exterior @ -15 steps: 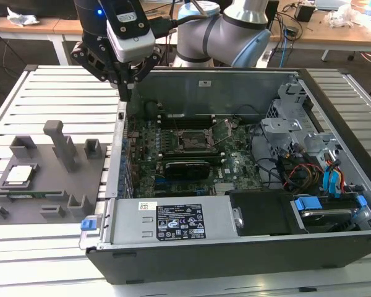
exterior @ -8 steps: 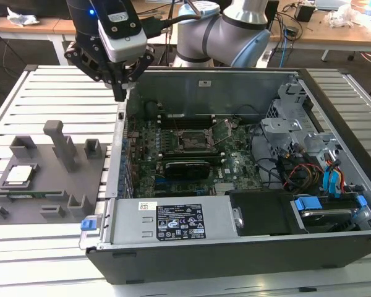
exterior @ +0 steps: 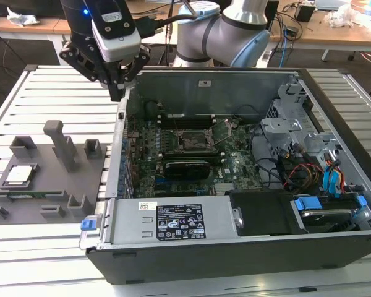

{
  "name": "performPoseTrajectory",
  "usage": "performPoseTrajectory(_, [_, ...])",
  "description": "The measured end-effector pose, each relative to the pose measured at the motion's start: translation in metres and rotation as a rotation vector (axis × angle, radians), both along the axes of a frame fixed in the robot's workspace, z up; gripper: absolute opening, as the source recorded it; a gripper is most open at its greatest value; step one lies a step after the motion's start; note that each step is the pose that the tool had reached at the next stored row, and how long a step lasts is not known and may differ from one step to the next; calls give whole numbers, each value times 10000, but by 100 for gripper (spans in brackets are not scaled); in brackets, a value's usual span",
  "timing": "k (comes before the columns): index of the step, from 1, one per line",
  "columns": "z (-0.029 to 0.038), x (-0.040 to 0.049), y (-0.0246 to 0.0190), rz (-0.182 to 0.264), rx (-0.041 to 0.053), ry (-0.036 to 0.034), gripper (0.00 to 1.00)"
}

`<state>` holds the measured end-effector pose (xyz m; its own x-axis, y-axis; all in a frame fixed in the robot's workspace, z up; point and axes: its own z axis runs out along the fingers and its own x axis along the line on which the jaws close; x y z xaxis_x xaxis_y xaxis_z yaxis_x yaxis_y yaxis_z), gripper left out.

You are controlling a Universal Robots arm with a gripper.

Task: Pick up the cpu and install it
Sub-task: 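Reach for the cpu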

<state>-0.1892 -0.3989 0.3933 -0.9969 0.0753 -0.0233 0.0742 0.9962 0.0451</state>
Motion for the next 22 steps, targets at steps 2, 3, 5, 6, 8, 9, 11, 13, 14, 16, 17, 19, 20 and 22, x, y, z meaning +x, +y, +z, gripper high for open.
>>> performPoseTrajectory(2, [0,-14,0,0,0,0,11])
performPoseTrajectory(3, [0,-23,0,-1,0,0,11])
performPoseTrajectory(5, [0,-43,0,0,0,0,11])
performPoseTrajectory(6, [0,-55,0,0,0,0,11])
performPoseTrajectory(8, [0,-91,0,-1,0,0,11])
performPoseTrajectory(9, [0,-115,0,0,1,0,11])
performPoseTrajectory(11, [0,-166,0,0,1,0,11])
performPoseTrajectory(13, [0,-196,0,0,1,-1,11])
performPoseTrajectory(14, [0,-216,0,0,1,0,11])
performPoseTrajectory(16, [0,-244,0,-1,2,0,11])
performPoseTrajectory(17, [0,-254,0,-1,2,0,11])
performPoseTrajectory(19, [0,-278,0,-1,3,0,11])
performPoseTrajectory(20, [0,-289,0,0,3,0,11])
performPoseTrajectory(22, [0,-320,0,0,5,0,11])
